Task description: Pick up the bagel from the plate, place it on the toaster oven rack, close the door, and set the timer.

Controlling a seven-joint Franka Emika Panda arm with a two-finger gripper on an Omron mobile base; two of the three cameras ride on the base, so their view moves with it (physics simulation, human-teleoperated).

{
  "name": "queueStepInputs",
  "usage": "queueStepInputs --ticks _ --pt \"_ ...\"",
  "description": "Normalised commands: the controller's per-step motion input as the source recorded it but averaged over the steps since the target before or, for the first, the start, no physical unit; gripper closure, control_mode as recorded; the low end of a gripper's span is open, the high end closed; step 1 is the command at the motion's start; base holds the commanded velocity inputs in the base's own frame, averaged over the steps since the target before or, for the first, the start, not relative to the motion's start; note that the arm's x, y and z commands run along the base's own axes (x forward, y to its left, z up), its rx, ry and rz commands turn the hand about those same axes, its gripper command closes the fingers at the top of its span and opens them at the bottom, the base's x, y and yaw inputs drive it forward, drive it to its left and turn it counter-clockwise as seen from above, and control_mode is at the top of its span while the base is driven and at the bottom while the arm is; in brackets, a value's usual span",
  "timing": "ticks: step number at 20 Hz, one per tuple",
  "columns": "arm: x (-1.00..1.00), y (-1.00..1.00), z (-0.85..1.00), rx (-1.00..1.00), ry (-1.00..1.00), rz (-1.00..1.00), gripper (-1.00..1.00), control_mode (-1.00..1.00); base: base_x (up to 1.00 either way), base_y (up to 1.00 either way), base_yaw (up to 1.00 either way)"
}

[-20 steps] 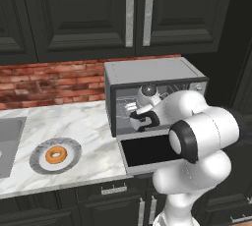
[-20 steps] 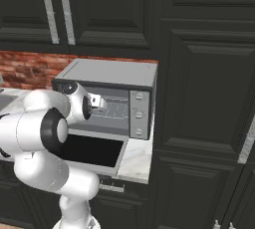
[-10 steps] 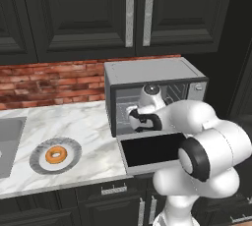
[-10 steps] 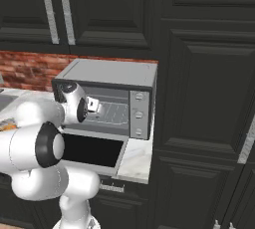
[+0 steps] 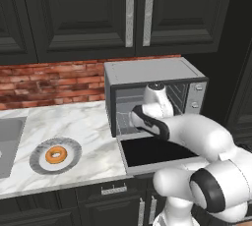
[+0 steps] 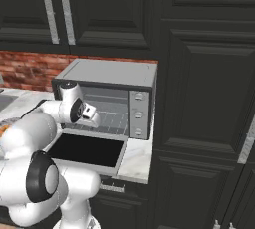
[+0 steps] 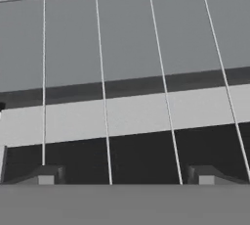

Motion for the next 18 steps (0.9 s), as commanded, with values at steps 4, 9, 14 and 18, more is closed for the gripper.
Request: queueStepInputs --ticks 4,9,14,18 --pt "-0.64 0.0 -0.1 0.0 0.05 -0.05 -1.0 -1.0 0.0 0.0 0.0" --pt "-0.24 0.07 0.94 0.0 -0.15 0.01 -1.0 -1.0 0.0 0.0 0.0" --pt "-0.32 0.46 0.95 -0.02 -0.07 0.1 -1.0 -1.0 0.0 0.0 0.0" --pt "-0.54 0.99 0.32 -0.21 0.0 0.25 -1.0 -1.0 0.0 0.0 0.0"
